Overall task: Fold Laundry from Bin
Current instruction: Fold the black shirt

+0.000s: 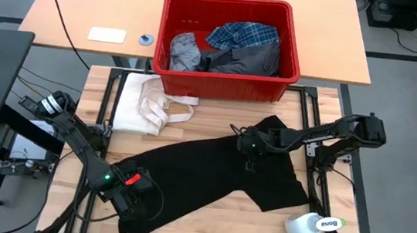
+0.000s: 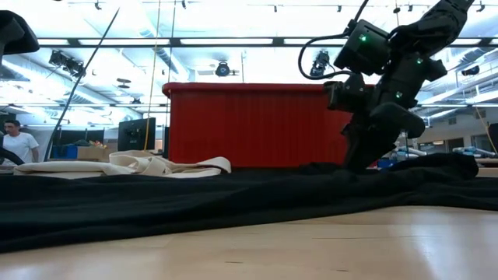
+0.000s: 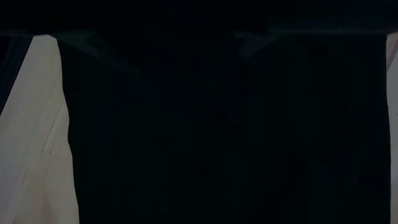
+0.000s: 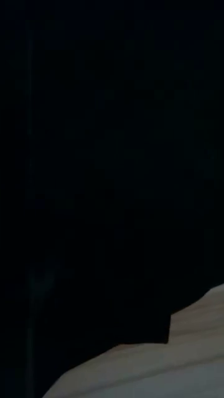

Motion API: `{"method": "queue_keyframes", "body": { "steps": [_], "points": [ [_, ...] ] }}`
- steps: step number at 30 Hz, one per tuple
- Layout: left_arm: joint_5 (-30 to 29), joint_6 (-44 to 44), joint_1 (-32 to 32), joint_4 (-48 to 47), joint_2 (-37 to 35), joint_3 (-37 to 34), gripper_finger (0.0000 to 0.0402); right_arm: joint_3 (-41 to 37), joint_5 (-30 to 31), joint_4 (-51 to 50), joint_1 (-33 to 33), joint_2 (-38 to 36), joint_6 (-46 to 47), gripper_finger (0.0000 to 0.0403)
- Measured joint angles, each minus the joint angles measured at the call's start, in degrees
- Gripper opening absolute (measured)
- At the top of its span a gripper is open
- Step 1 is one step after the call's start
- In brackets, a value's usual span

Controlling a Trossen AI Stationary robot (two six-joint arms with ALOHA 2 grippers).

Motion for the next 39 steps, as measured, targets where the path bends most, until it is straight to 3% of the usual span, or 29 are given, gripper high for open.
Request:
{"method": "queue_keyframes", "body": {
  "steps": [9, 26, 32, 39],
  "points": [
    [0.02, -0.35, -0.37, 0.26, 0.0, 0.0, 0.0153, 0.22, -0.25, 0.68, -0.87, 0.05, 2.93, 0.0155],
    [-0.01, 0.03, -0.35, -0.12, 0.0, 0.0, 0.0153, 0.24, 0.16, 5.51, -4.29, 0.43, 1.9, 0.0147],
    [-1.07, 0.57, -0.35, -0.49, 0.0, 0.0, 0.0153, 0.27, 8.55, 6.2, -4.02, 5.76, 5.21, 0.0149],
    [-1.08, 0.51, -0.42, 0.09, 0.0, 0.0, 0.0153, 0.58, 3.4, 4.28, -6.92, 2.33, 5.47, 0.0149]
  ]
}}
